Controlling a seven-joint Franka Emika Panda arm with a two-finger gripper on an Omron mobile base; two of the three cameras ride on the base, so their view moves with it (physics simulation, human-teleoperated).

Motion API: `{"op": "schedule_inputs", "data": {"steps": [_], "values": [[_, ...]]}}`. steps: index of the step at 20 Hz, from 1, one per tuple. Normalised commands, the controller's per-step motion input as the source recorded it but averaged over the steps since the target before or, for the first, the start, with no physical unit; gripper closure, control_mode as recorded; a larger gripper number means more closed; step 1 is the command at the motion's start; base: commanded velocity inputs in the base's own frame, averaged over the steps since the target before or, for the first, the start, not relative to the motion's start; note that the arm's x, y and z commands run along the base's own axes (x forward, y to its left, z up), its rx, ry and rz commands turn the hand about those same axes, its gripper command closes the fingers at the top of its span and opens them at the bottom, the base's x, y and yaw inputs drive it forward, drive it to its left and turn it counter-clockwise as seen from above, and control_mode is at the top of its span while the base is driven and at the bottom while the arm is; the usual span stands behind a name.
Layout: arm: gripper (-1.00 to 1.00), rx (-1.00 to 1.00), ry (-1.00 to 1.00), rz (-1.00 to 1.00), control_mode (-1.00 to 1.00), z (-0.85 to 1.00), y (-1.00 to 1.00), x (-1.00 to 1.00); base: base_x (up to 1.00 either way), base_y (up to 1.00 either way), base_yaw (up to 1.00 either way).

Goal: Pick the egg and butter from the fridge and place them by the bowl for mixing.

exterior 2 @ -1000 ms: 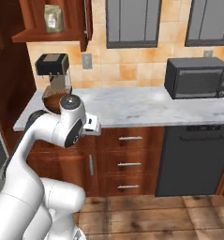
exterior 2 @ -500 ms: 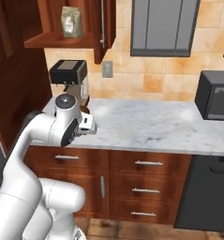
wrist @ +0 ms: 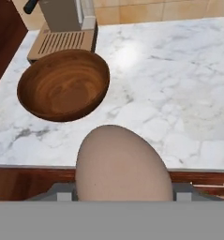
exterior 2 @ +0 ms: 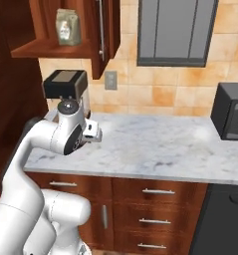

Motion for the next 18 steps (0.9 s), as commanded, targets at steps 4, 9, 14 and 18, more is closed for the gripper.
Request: {"op": "schedule_inputs", "data": {"steps": [4, 9, 14, 18], "values": [[1.0, 0.0, 0.0, 0.0, 1.0, 0.0, 0.0, 0.0, 0.56, -0.16, 0.01], [1.0, 0.0, 0.0, 0.0, 1.0, 0.0, 0.0, 0.0, 0.33, 0.0, 0.03], [1.0, 0.0, 0.0, 0.0, 1.0, 0.0, 0.0, 0.0, 0.51, 0.0, 0.0], [1.0, 0.0, 0.0, 0.0, 1.0, 0.0, 0.0, 0.0, 0.23, 0.0, 0.0]]}}
